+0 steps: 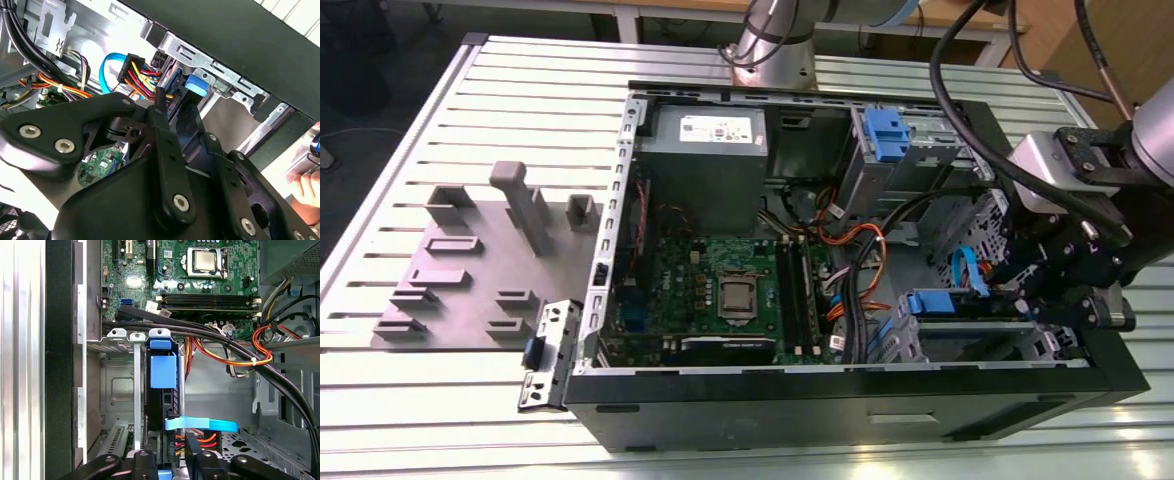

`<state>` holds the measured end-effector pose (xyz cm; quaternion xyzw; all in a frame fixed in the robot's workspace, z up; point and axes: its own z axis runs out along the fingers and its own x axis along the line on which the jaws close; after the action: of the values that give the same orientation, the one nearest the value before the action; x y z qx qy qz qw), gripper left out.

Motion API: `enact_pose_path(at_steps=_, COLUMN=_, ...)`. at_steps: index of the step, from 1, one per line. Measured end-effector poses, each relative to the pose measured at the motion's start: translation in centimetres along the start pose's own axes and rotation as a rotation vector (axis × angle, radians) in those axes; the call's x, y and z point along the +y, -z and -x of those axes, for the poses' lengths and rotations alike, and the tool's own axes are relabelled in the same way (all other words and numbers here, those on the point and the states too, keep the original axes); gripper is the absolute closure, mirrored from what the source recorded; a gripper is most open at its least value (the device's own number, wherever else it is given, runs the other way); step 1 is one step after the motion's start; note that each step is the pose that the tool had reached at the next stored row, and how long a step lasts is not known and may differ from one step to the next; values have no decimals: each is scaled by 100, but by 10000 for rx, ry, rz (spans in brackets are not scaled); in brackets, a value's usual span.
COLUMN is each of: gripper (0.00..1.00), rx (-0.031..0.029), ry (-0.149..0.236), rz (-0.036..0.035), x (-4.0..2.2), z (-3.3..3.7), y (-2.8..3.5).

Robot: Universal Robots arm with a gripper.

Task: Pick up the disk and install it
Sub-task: 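Insert the second disk wire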

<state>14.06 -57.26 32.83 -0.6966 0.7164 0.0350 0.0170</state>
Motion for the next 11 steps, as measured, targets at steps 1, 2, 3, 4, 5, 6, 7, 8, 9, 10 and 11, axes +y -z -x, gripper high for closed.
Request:
enact_pose_path(at_steps=1, gripper=64, rx=1, ry=0, rz=0, x=0, z=0, y=0)
enact_pose_path(at_steps=2, gripper=64, rx=1, ry=0, rz=0, x=0, z=0, y=2)
enact_pose_path(at_steps=3, gripper=64, rx=2, ry=1, rz=0, x=0, z=1, y=9)
enact_pose_path(at_steps=4, gripper=64, rx=0, ry=1, rz=0, x=0, z=2, y=18)
enact_pose_path(at_steps=5, gripper=64, rx=0, ry=1, rz=0, x=1, z=3, y=34)
enact_pose_path(at_steps=6, gripper=64, rx=0, ry=0, rz=0, x=1, z=5, y=56)
enact_pose_path(at_steps=7, gripper=64, rx=0, ry=1, rz=0, x=2, z=7, y=75)
enact_pose_path(at_steps=8, gripper=64, rx=0, ry=1, rz=-1, x=2, z=9, y=98)
enact_pose_path(at_steps=9, gripper=64, rx=0, ry=1, rz=-2, x=3, z=11, y=124)
enact_pose_path(at_steps=10, gripper=64, rx=1, ry=1, rz=-2, x=4, z=14, y=152)
enact_pose_path(at_steps=11, gripper=64, rx=0, ry=1, rz=-3, x=5, z=17, y=182)
